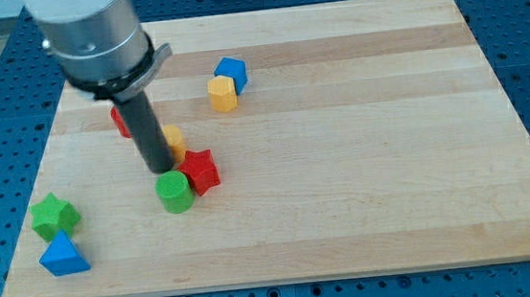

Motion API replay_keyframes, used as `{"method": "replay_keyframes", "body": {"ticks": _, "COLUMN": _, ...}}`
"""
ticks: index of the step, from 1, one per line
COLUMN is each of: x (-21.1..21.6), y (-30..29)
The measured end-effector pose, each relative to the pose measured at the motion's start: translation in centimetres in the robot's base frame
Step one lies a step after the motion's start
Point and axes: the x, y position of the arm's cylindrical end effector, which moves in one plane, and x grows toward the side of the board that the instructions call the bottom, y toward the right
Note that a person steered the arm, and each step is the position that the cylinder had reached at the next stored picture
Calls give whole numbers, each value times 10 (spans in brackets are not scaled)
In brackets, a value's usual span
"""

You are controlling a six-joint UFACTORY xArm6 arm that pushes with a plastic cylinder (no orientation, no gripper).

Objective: Push the red circle towards the green circle

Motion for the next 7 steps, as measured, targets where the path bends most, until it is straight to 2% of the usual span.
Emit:
{"method": "replay_keyframes", "body": {"ticks": 2, "x": -54, "y": 49}}
{"method": "replay_keyframes", "body": {"ticks": 3, "x": -80, "y": 53}}
{"method": "replay_keyframes", "body": {"ticks": 4, "x": -70, "y": 55}}
{"method": "replay_keyframes", "body": {"ticks": 5, "x": -26, "y": 55}}
{"method": "replay_keyframes", "body": {"ticks": 7, "x": -12, "y": -47}}
